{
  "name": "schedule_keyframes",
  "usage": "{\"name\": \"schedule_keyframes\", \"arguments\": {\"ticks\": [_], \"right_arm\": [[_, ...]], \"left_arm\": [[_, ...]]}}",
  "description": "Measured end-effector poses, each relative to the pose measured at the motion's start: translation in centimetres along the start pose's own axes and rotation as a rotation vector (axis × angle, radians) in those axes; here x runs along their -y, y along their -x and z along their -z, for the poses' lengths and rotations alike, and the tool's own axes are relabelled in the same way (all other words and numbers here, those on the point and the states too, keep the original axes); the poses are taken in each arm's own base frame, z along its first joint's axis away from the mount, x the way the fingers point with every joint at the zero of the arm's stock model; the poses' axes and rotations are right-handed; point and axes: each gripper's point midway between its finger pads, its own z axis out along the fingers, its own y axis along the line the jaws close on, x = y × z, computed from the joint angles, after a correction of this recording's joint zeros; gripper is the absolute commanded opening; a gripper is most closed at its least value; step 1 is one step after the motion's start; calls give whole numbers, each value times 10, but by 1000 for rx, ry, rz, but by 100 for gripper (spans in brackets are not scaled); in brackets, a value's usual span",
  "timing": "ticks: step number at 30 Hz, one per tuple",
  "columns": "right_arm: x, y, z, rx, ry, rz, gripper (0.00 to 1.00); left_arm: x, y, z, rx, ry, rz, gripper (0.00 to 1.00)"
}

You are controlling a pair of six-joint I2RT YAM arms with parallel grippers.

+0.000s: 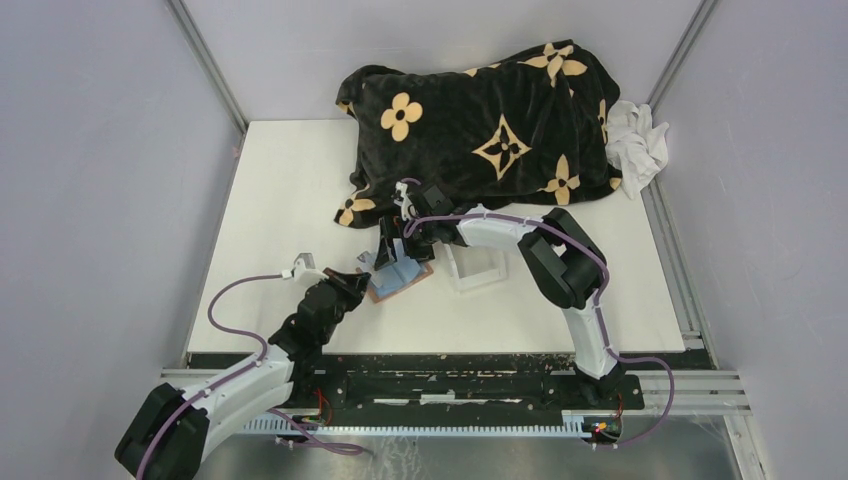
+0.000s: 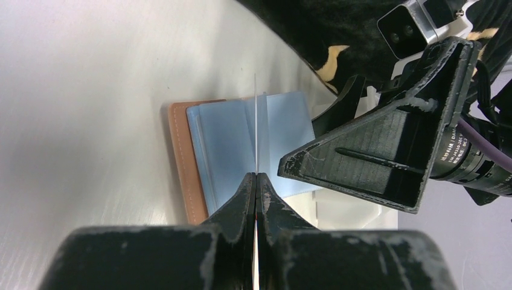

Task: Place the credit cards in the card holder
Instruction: Turn over the card slot in the card holder.

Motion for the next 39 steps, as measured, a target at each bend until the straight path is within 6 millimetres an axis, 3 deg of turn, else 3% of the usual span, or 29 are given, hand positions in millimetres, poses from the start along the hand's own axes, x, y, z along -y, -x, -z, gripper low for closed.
{"name": "schedule_keyframes", "arguments": {"ticks": [18,28,39], "right_arm": [[22,-3,15,-20,-263,144,99],[33,-5,21,-36,-343,177,99],[38,-5,27,-33,-388,199,99]], "left_arm": [[3,-12,-7,-45,-16,6,3],[11,-29,-8,-91,-49,10,3],[18,-31,-6,-97,-73,15,3]]}}
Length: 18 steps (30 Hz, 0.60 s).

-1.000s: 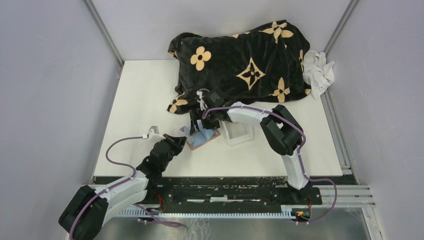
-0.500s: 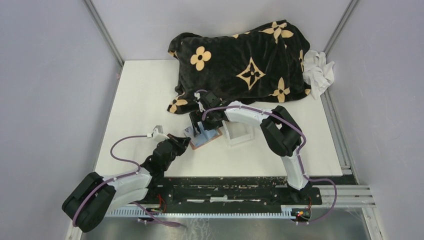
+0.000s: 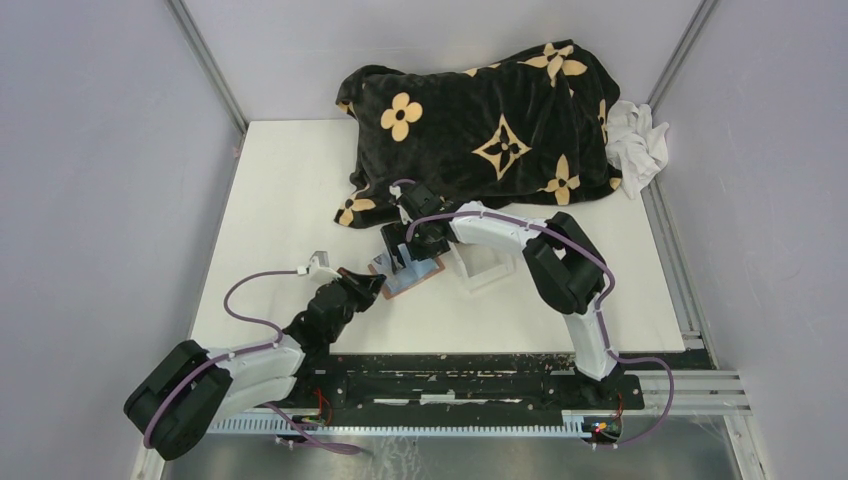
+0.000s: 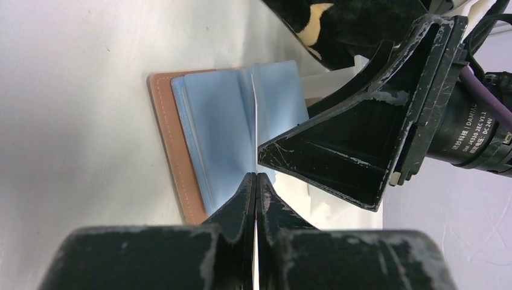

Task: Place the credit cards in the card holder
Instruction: Turn over the card slot in the card holder.

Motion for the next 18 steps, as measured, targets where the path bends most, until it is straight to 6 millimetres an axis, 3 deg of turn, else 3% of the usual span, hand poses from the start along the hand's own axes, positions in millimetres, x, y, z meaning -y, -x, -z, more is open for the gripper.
{"name": "schedule_keyframes", "arguments": {"ticks": [8,18], "right_arm": [[5,9,13,34,-18,14,99],[36,14,29,54,-49,-35,99]], "left_arm": [[7,-2,0,-7,-19,-1,3],[13,-6,-6,-15,-27,-5,3]]}}
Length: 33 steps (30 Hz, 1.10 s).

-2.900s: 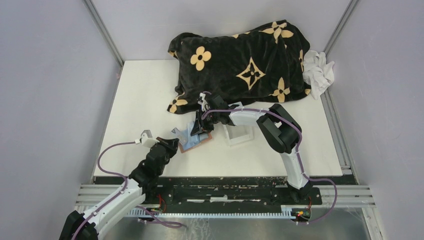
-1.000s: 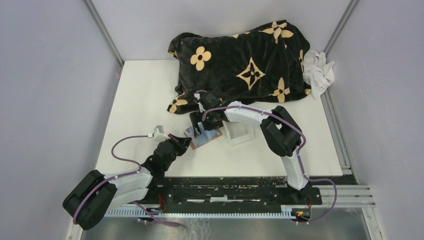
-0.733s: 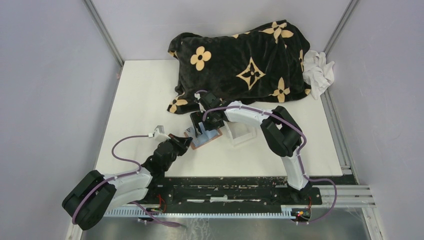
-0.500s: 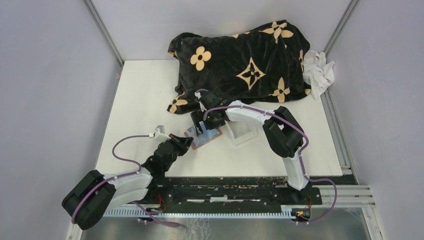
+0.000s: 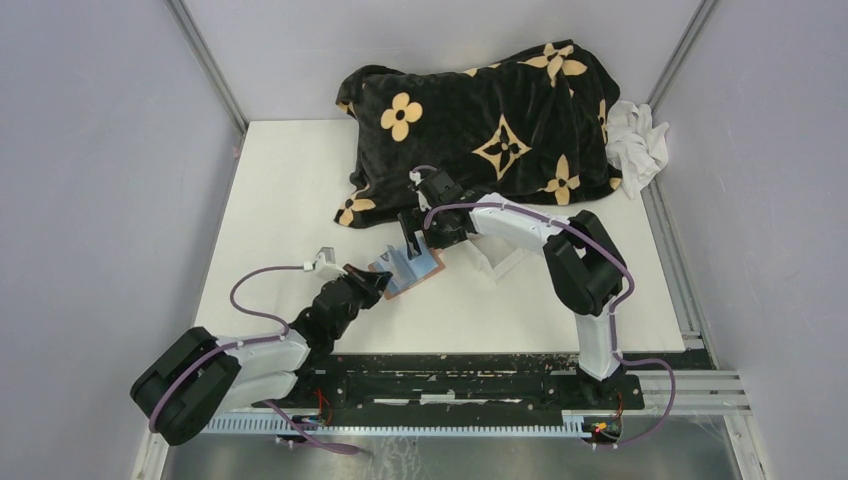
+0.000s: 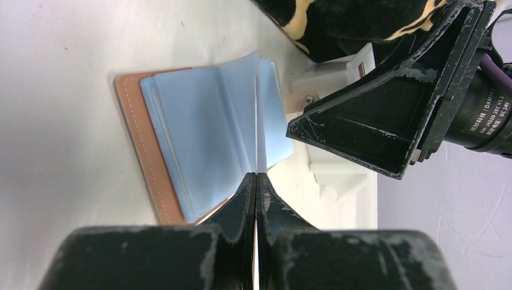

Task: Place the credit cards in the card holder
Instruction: Turn over the card slot in the card holder, then insert the credit card into the card holder.

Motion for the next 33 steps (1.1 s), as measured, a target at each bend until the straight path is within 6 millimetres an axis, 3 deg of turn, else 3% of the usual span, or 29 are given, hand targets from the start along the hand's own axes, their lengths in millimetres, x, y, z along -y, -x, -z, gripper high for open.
{"name": "schedule_keyframes", "arguments": {"ticks": [17,22,33], "right_arm": [[51,10,4,27,-76,-76,99],[55,11,5,31,-82,-84,99],[53,13,8,44,-67,-84,99]], "left_arm": [[12,-10,-17,-21,-13,-7,3],[11,-15,-22,-32,-9,-12,3],[43,-12,-30,-19,-82,5,3]]}}
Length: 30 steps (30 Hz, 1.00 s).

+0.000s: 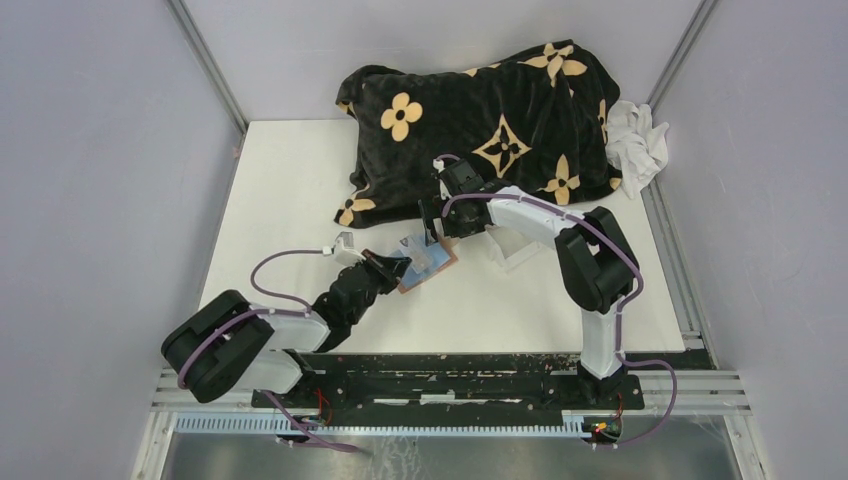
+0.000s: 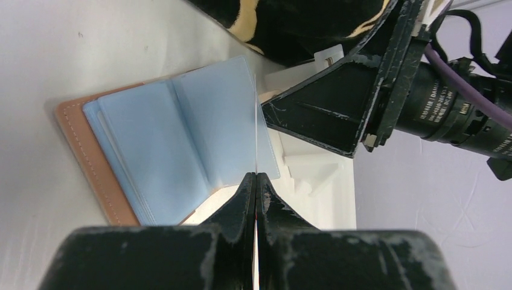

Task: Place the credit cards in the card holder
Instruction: Insert the credit card into the card holder.

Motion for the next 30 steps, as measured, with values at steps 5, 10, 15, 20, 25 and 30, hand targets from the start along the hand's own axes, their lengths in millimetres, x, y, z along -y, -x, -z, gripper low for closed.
{"name": "schedule_keyframes", "arguments": {"ticks": [5,10,15,20,25,30], "right_arm": [[-3,5,7,18,10,-1,99],[-4,9,13,34,14,-2,99],[-4,11,13,39,15,-3,99],[-3,13,13,46,16,-10,99],[1,13,11,52,16,-27,99],[4,12,10,49,13,-37,99]], "left_arm": [[-3,-6,-6,-12,13,-7,3],[-10,-13,-10,-26,33,-16,3],[-12,-16,-16,-30,39,-19,3],[-6,-19,-23,-31,29,-18,3],[-1,-21,-30,-31,20,-16,3],[-3,-24,-35,-34,25,-18,3]]}}
